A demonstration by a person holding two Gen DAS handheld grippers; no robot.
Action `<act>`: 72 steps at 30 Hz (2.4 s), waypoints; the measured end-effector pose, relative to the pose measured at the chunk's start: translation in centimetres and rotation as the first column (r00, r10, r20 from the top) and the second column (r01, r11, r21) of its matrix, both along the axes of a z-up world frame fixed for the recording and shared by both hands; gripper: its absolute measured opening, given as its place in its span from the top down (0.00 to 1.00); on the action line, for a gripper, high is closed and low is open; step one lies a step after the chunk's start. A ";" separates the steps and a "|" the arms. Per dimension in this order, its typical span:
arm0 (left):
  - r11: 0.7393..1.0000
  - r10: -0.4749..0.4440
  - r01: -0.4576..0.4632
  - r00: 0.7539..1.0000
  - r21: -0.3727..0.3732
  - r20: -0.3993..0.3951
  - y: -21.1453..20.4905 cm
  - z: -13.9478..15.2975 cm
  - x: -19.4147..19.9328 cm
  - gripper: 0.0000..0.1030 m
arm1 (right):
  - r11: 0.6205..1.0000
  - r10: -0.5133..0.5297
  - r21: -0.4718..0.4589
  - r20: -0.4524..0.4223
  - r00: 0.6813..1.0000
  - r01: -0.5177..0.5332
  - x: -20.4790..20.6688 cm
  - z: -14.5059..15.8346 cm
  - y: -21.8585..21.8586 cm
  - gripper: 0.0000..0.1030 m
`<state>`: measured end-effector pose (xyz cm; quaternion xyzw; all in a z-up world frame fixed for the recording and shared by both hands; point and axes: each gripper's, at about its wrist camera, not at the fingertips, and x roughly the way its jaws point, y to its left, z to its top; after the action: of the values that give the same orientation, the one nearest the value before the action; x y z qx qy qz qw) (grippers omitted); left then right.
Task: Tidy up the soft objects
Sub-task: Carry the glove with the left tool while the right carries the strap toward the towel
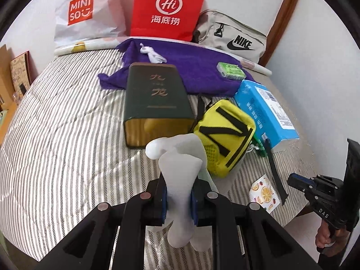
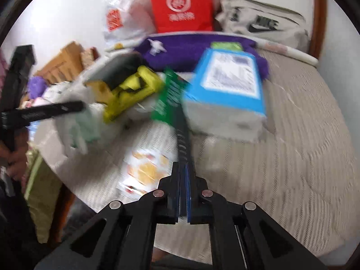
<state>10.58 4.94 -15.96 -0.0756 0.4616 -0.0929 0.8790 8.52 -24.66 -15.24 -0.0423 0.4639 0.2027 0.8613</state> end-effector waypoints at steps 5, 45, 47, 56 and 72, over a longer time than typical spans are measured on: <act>1.000 0.020 -0.020 1.000 0.011 -0.015 0.9 -0.5 -0.4 0.85 | 0.999 -0.031 0.013 -0.027 0.999 0.032 0.4 -0.6 -1.0 0.88; 0.997 0.048 -0.045 0.998 0.059 -0.051 1.5 -3.2 0.5 0.87 | 0.997 -0.061 -0.053 -0.010 0.998 0.061 0.5 -2.4 -2.2 0.80; 0.998 0.052 -0.050 0.997 0.045 -0.052 1.9 -2.7 0.3 0.87 | 0.997 -0.061 -0.054 -0.007 0.998 0.060 0.4 -1.8 -2.3 0.80; 0.998 0.051 -0.051 0.999 -0.034 0.006 3.1 1.4 -0.6 0.87 | 0.999 -0.044 0.033 0.032 0.999 0.043 0.0 2.3 -2.9 0.80; 0.998 0.069 -0.068 0.994 -0.018 0.081 2.6 7.1 3.8 0.87 | 0.998 0.007 0.065 0.146 0.989 -0.017 6.2 9.3 -0.4 0.80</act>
<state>14.38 7.58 -8.81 -0.0944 0.4219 -0.0693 0.8991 14.74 -25.04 -5.92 -0.0313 0.3925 0.2196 0.8926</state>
